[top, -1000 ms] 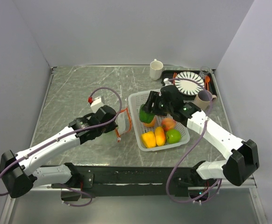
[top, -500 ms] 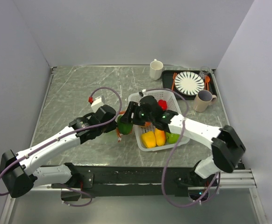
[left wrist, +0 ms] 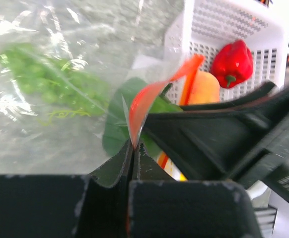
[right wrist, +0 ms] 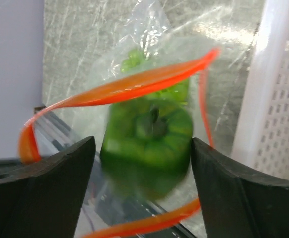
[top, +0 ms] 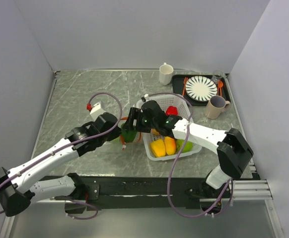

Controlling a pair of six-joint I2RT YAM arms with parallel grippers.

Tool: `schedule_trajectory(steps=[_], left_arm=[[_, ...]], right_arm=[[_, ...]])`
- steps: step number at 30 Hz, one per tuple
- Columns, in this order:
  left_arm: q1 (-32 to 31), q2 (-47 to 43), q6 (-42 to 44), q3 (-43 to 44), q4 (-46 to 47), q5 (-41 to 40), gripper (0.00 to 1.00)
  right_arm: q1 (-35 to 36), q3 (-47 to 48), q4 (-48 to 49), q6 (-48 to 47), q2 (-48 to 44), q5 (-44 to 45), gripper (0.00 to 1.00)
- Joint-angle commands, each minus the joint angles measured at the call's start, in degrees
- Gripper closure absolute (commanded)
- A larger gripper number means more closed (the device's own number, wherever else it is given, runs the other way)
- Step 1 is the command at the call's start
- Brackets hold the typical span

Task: Place the food in the zip-top bag and seal the zipper
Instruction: Place the fake vegetable in the zipper food storage bag, then pick up the fake fruit from the bin.

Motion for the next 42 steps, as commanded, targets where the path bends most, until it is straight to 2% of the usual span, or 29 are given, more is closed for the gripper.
schedule_trajectory(steps=[1,2,4,9,12,15,18,19,23,27,37,41,42], left_arm=[[-0.1,-4.5,-2.4,1.4,-3.7,-5.6,0.99],[-0.1,-5.6,-2.6,1.1,-3.7,-5.9,0.99],[0.0,-6.3,-3.9,0.7,-4.3,-6.8,0.99],[0.0,-8.0,-7.5,0.9,-7.5,-9.9,0.99],[0.1,-8.7,-6.1,-1.2,-4.5,-8.9,0.99],[0.3,-5.6,-6.4,-4.2,0.1,-3.1,0.99],[0.3,-0.9,-2.1,-6.6,8.8,5.5,0.99],[0.3,0.7,-1.8,-6.2,9.2,7.1,0.99],[0.0,5.4,-1.3,-3.3,5.7,5.6,0.99],[0.0,2.9,-1.2,-3.5,5.0,4.0,0.99],[0.0,1.5,-1.7,-4.3,4.0,3.5,0.99],[0.1,2.1,-1.4,-3.9,4.0,4.0,0.99],[0.0,2.2,-1.4,-3.8,4.1,4.0,0.99]], right_arm=[[0.0,4.4,-4.5,-3.4,-4.9,2.0,0.06],[0.0,5.3,-5.2,-4.2,-5.7,2.3,0.01],[0.1,6.0,-7.7,-4.4,-6.5,3.0,0.00],[-1.2,4.0,-11.6,-5.6,-14.5,12.4,0.00],[-6.1,2.4,-16.9,-6.9,-17.4,17.1,0.00],[-13.1,3.0,-23.0,-9.5,-13.9,14.3,0.00],[-15.0,5.3,-26.9,-11.9,-7.5,14.4,0.00],[-14.9,5.4,-26.5,-12.5,-4.9,13.3,0.00],[-15.0,5.1,-24.8,-12.9,-0.6,11.7,0.00],[-15.4,3.5,-22.4,-13.0,1.6,11.8,0.00],[-15.3,7.4,-21.2,-14.7,9.5,9.3,0.01],[-15.4,7.4,-21.1,-13.5,10.9,9.0,0.14],[-15.3,6.4,-20.4,-13.3,10.4,7.8,0.29]])
